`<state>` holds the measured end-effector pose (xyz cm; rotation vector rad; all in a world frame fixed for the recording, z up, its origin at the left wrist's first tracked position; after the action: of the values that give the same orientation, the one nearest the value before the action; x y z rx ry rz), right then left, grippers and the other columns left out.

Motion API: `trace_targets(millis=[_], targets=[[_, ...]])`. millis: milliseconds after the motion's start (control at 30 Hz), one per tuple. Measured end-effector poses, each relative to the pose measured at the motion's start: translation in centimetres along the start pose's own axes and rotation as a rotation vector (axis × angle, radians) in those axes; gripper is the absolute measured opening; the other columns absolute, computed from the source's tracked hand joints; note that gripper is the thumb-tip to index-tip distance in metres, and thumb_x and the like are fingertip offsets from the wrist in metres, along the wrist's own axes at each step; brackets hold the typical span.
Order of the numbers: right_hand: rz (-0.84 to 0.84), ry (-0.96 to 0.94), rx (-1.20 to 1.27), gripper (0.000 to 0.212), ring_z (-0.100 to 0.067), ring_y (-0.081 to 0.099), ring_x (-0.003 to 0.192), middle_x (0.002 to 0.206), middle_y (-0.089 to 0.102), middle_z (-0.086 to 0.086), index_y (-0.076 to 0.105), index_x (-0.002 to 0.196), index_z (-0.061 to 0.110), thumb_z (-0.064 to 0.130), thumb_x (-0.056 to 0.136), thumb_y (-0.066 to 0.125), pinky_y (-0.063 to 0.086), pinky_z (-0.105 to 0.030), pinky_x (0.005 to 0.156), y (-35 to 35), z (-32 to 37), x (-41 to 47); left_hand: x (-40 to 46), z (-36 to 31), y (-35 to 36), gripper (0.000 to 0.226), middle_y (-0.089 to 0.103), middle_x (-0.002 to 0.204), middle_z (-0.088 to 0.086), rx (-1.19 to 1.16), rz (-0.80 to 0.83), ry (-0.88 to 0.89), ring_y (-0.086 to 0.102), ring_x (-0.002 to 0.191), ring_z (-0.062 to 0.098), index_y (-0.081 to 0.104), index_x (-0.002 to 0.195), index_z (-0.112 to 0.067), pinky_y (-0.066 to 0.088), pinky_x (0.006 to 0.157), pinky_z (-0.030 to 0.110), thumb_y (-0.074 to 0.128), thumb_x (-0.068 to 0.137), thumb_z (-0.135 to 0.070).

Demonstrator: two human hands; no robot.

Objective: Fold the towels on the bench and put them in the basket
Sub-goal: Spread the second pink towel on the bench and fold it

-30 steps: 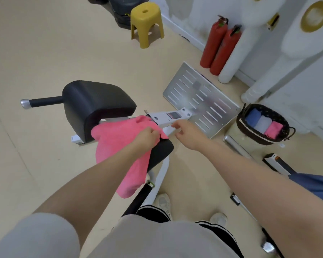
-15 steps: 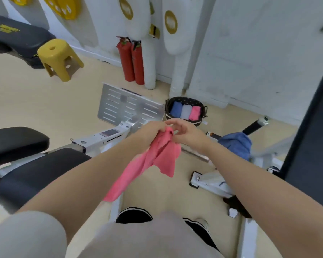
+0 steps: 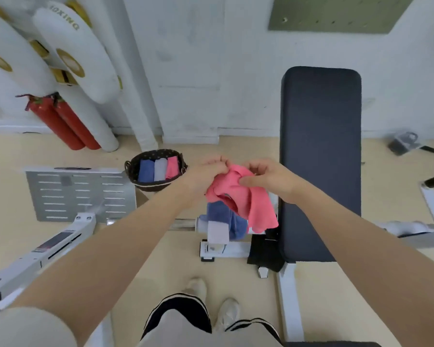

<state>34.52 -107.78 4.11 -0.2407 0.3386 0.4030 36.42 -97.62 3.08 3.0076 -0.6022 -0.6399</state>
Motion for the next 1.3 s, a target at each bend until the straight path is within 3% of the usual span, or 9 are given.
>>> trace_targets(millis=[100,167,300,467,600,867,1000,1133,1300], targets=[[-0.205,-0.041,0.059,0.015,0.003,0.059,0.063,0.072,0.063,0.007,0.060,0.082,0.014,0.002,0.090,0.055,0.045,-0.012,0.062,-4.7,0.1,-0.2,2.8,-0.9,2.2,0.006,0.058,0.085,0.011,0.023,0.023,0.006,0.054,0.083,0.019,0.060,0.078,-0.015,0.043,0.079,0.032,0.058,0.076,-0.009],[-0.337,-0.061,0.064,0.013,-0.002,0.058,0.070,0.078,0.062,0.004,0.061,0.084,0.012,0.005,0.092,0.053,0.045,-0.017,0.070,-7.4,-0.1,-0.5,4.6,-1.1,4.0,0.019,0.060,0.088,0.009,0.056,0.093,-0.002,0.053,0.089,0.022,0.063,0.082,-0.020,0.041,0.085,0.038,0.055,0.066,-0.014],[-0.619,-0.049,0.105,0.017,-0.012,0.051,0.079,0.087,0.057,-0.005,0.059,0.098,-0.002,0.011,0.093,0.050,0.041,-0.021,0.069,-12.7,-1.2,-2.3,7.3,-1.4,8.3,0.027,0.062,0.081,-0.005,0.286,0.326,-0.007,0.059,0.074,0.009,0.058,0.091,-0.028,0.048,0.071,0.021,0.059,0.073,-0.007],[-0.734,-0.026,0.176,0.012,-0.006,0.054,0.075,0.083,0.060,0.005,0.061,0.094,0.010,0.015,0.093,0.051,0.043,-0.018,0.069,-16.5,-2.5,-4.7,9.6,-1.6,12.5,0.021,0.060,0.082,-0.003,0.464,0.443,0.001,0.056,0.074,0.009,0.055,0.088,-0.022,0.048,0.063,0.015,0.057,0.076,-0.006],[-0.757,0.012,0.194,0.008,-0.013,0.053,0.077,0.080,0.058,0.000,0.060,0.083,0.010,0.011,0.090,0.054,0.041,-0.029,0.075,-20.2,-4.1,-5.7,12.2,-1.8,14.5,0.023,0.054,0.075,0.006,0.593,0.333,0.024,0.049,0.074,0.020,0.056,0.078,-0.015,0.038,0.067,0.031,0.046,0.058,-0.012],[-0.765,0.043,0.223,0.020,-0.014,0.045,0.074,0.071,0.051,0.002,0.053,0.068,0.017,0.012,0.087,0.055,0.035,-0.027,0.071,-30.5,-8.9,-6.8,18.8,-0.9,19.6,0.033,0.050,0.071,-0.006,0.836,0.059,0.050,0.046,0.073,0.017,0.055,0.093,-0.013,0.030,0.051,0.021,0.040,0.076,0.010],[-0.696,0.035,0.163,0.022,-0.010,0.044,0.068,0.069,0.050,0.005,0.053,0.068,0.018,0.013,0.089,0.053,0.035,-0.023,0.065,-36.9,-9.9,-7.9,21.2,0.3,22.8,0.029,0.052,0.071,-0.005,0.815,-0.134,0.039,0.050,0.077,0.021,0.058,0.090,-0.011,0.033,0.054,0.022,0.040,0.077,0.007],[-0.729,0.070,0.408,0.028,-0.013,0.051,0.068,0.063,0.058,0.004,0.060,0.062,0.020,0.011,0.088,0.055,0.040,-0.028,0.069,-42.7,-13.0,-10.4,21.0,1.9,24.0,0.024,0.058,0.088,0.009,0.770,-0.370,-0.045,0.055,0.088,0.026,0.060,0.101,-0.003,0.035,0.071,0.028,0.040,0.089,-0.002],[-0.696,0.175,0.525,0.029,-0.015,0.052,0.067,0.059,0.061,0.004,0.062,0.064,0.019,0.014,0.089,0.049,0.042,-0.029,0.068,-44.8,-17.2,-11.7,18.9,1.5,25.9,0.019,0.061,0.084,0.012,0.598,-0.533,0.003,0.056,0.076,0.029,0.060,0.094,-0.013,0.048,0.073,0.036,0.042,0.091,-0.018]])
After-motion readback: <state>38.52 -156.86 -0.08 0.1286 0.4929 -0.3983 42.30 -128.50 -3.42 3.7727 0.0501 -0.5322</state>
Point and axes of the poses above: each hand's wrist, its own x-axis towards the middle knuckle, its own y-axis out of the palm, z = x × y, the point moved 10 cm from there along x, towards the middle knuckle
